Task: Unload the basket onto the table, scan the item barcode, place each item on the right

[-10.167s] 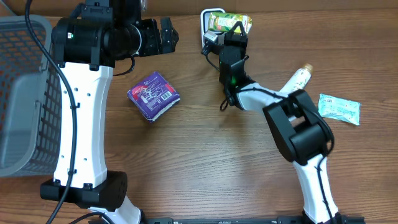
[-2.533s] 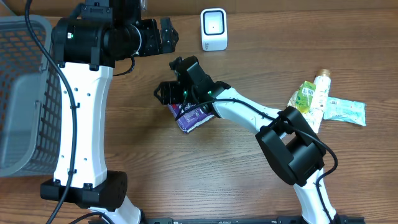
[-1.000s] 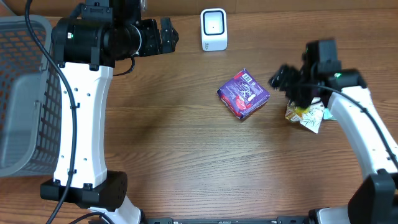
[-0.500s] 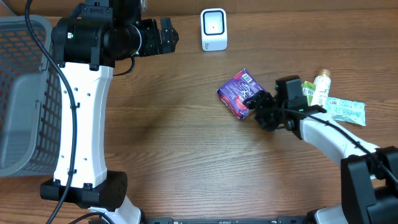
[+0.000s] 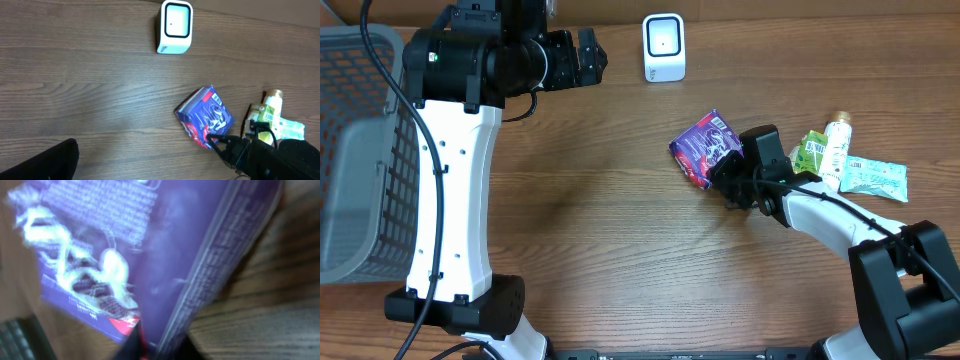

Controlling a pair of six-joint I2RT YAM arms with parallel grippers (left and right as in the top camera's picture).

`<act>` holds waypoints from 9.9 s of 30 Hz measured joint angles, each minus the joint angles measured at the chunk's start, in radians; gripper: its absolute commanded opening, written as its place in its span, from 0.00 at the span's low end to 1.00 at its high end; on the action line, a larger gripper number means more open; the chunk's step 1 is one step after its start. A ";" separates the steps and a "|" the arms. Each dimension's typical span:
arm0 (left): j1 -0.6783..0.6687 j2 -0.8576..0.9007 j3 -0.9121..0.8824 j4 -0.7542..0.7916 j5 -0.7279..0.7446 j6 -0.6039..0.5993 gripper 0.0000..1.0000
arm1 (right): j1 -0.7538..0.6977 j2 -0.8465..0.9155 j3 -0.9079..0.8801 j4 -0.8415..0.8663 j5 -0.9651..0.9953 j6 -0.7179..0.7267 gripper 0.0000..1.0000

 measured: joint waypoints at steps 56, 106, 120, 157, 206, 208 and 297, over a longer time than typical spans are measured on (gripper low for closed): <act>0.000 0.000 0.000 0.000 0.000 0.000 0.99 | -0.101 0.329 0.272 -0.274 -0.599 -0.955 0.37; 0.000 0.000 0.000 -0.001 0.000 0.000 0.99 | 0.036 0.100 0.895 -0.429 0.598 -1.164 0.04; 0.000 0.000 0.000 0.000 0.000 0.000 1.00 | 0.145 0.593 0.935 0.543 1.079 -2.336 0.04; 0.000 0.000 0.000 0.000 0.000 0.000 1.00 | 0.118 0.754 0.936 0.772 0.920 -2.592 0.04; 0.000 0.000 0.000 0.000 0.000 0.000 1.00 | 0.026 0.073 0.908 -0.904 0.285 -0.979 0.04; 0.000 0.000 0.000 0.000 0.000 0.000 1.00 | -0.036 0.086 0.864 -0.922 0.220 -0.925 0.04; 0.000 0.000 -0.001 0.001 0.000 0.000 1.00 | -0.224 -1.084 -0.106 -0.205 0.128 -0.965 1.00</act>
